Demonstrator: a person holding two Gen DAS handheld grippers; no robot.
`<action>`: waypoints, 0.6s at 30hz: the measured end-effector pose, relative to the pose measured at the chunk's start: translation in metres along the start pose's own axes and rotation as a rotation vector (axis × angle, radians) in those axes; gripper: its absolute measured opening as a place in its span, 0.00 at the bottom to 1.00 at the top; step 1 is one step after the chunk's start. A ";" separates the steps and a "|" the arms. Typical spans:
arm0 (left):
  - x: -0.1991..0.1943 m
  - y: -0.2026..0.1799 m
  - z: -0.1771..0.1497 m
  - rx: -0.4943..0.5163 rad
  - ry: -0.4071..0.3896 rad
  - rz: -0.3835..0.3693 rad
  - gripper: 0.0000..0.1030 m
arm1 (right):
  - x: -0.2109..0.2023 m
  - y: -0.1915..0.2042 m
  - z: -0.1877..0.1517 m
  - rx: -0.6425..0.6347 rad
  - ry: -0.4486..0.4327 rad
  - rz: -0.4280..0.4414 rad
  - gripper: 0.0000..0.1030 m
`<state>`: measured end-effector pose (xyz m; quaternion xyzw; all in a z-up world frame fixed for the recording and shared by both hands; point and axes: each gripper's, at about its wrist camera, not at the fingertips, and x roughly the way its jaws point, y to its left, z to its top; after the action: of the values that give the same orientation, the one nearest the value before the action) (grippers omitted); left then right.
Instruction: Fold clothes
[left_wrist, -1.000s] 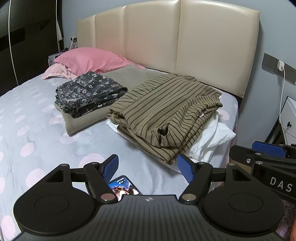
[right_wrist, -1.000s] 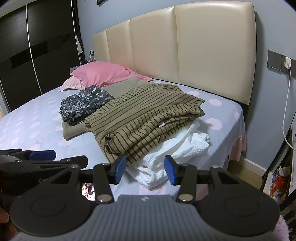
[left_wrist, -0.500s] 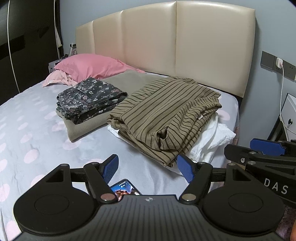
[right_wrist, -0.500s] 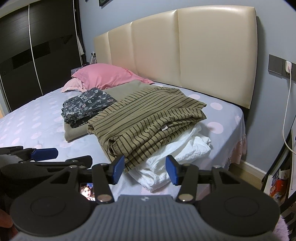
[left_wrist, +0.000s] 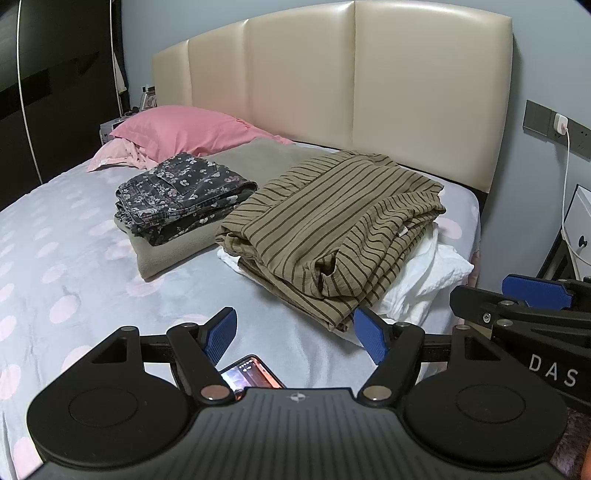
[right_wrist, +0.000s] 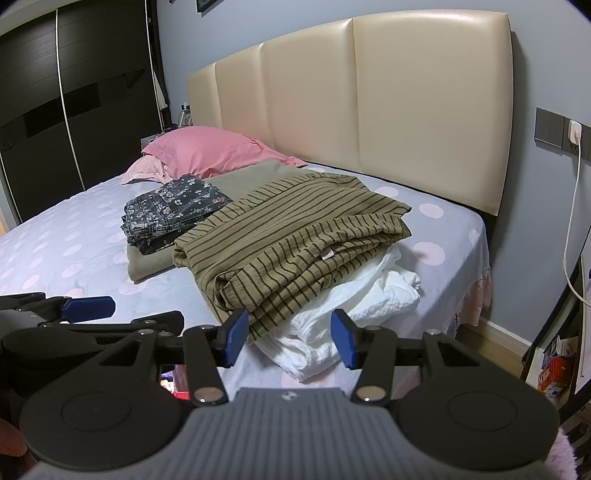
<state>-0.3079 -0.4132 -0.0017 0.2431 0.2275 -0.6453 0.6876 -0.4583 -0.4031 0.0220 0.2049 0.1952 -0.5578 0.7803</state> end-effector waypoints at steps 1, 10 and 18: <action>0.000 0.000 0.000 0.001 0.000 0.000 0.67 | 0.000 0.000 0.000 0.000 0.000 0.000 0.51; 0.000 0.000 -0.001 0.008 0.000 0.007 0.67 | 0.000 -0.001 -0.001 0.001 0.001 -0.002 0.51; -0.001 0.000 -0.001 0.012 0.000 0.009 0.67 | 0.000 0.000 -0.002 -0.001 0.000 -0.005 0.51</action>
<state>-0.3083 -0.4120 -0.0017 0.2485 0.2225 -0.6434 0.6891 -0.4585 -0.4018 0.0207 0.2039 0.1961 -0.5594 0.7791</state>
